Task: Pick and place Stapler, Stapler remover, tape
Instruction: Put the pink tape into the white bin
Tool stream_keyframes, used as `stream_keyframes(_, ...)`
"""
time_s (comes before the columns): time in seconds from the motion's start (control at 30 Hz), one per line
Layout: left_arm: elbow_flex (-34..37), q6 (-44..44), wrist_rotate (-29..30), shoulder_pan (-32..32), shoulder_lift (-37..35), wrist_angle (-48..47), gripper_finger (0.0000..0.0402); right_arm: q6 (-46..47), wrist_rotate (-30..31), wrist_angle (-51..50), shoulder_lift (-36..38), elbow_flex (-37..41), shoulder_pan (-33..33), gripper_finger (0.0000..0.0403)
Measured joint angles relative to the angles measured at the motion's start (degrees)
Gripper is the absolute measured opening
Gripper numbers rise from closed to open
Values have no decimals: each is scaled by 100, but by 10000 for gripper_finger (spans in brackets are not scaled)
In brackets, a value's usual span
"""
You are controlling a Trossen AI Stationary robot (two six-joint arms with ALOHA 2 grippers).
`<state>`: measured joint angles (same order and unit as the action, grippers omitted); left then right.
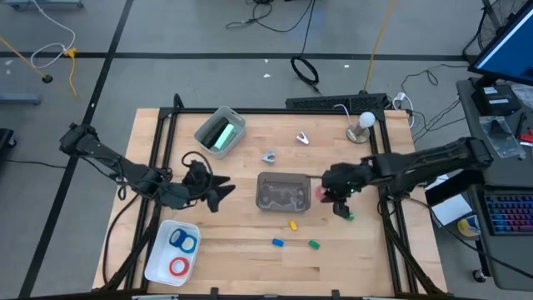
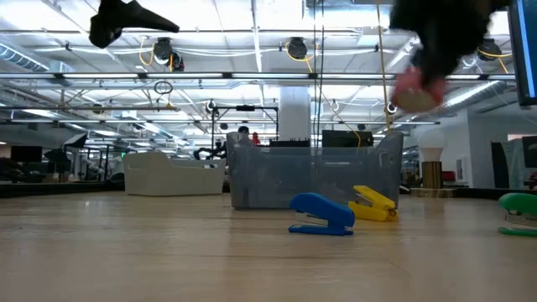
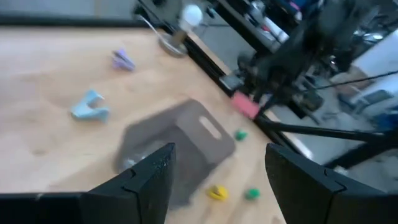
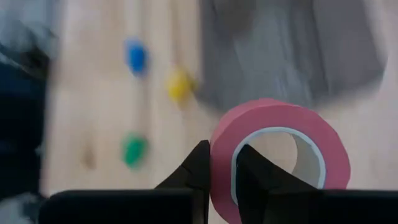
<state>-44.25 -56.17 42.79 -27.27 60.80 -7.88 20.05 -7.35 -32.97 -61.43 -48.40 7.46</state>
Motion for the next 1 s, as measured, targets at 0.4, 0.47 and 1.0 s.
stream_keyframes(0.4,2,1154,-803,555,620,2439,246,-341,-53,3812,-55,-402,-520,33)
stream_keyframes(0.47,0,1211,-835,666,759,2874,246,-286,-206,4427,-223,-400,-524,33)
stream_keyframes(1.0,0,1162,-1743,1273,1317,4647,246,428,-490,6689,-1446,-400,-522,33)
